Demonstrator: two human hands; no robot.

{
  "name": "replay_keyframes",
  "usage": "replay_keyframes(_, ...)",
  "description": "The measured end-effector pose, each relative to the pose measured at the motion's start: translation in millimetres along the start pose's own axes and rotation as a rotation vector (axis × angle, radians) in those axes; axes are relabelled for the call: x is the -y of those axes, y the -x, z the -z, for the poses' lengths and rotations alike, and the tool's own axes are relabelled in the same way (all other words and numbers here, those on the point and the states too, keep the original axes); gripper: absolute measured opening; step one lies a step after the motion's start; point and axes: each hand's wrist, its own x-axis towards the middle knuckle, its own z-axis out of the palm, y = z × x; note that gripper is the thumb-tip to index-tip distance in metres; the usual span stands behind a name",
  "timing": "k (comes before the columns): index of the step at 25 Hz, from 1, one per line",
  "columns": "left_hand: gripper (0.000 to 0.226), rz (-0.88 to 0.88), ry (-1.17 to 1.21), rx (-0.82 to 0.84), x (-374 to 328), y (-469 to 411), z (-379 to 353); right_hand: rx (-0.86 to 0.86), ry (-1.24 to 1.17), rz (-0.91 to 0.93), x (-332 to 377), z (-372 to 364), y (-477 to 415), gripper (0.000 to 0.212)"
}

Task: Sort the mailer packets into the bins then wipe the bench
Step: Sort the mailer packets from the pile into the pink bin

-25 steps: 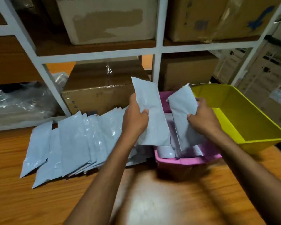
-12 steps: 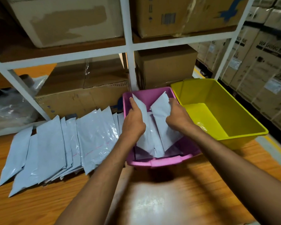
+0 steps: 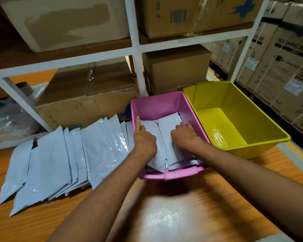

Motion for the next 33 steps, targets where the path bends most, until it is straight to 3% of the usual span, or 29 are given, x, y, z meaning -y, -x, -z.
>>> replay_keyframes(6, 0.039, -0.117, -0.06, 0.069, -14.4, -14.9, -6.0, 0.028, -0.158, 0.031, 3.4, 0.5, -1.3, 0.039)
replay_keyframes(11, 0.069, -0.159, 0.026, 0.038, -21.6, -24.0, -8.2, 0.103, -0.22, 0.067, -1.3, -1.6, -2.6, 0.037)
replay_keyframes(14, 0.059, -0.122, -0.107, -0.003, -17.6, -20.2, -10.4, 0.068, -0.291, 0.031, -2.8, -4.1, -6.7, 0.039)
replay_keyframes(16, 0.039, -0.106, -0.036, -0.101, -8.5, -13.4, -8.3, -0.046, -0.415, -0.025, -6.6, -4.7, -12.0, 0.043)
replay_keyframes(19, 0.027, -0.084, 0.251, -0.387, 12.9, 3.5, -7.8, -0.21, -0.754, -0.125, -14.5, 7.3, -4.8, 0.053)
replay_keyframes(21, 0.041, -0.031, 0.483, -0.56, 27.2, 17.7, -14.9, -0.293, -0.995, -0.145, -13.1, 19.2, 12.9, 0.049)
replay_keyframes(23, 0.055, 0.059, 0.865, -0.65, 37.7, 36.6, -28.3, -0.339, -1.22, -0.113, -0.1, 33.2, 37.2, 0.041)
replay_keyframes(28, 0.045, 0.141, 1.729, -0.671, 62.0, 85.5, -78.1, -0.321, -1.588, 0.041, 57.8, 62.4, 85.4, 0.045)
replay_keyframes(31, 0.034, 0.262, 2.005, -0.62, 87.6, 109.3, -115.4, -0.301, -1.664, 0.116, 102.5, 73.9, 98.7, 0.043)
replay_keyframes(33, 0.031, 0.339, 2.05, -0.598, 106.6, 120.7, -143.3, -0.281, -1.679, 0.166, 134.7, 77.7, 100.3, 0.04)
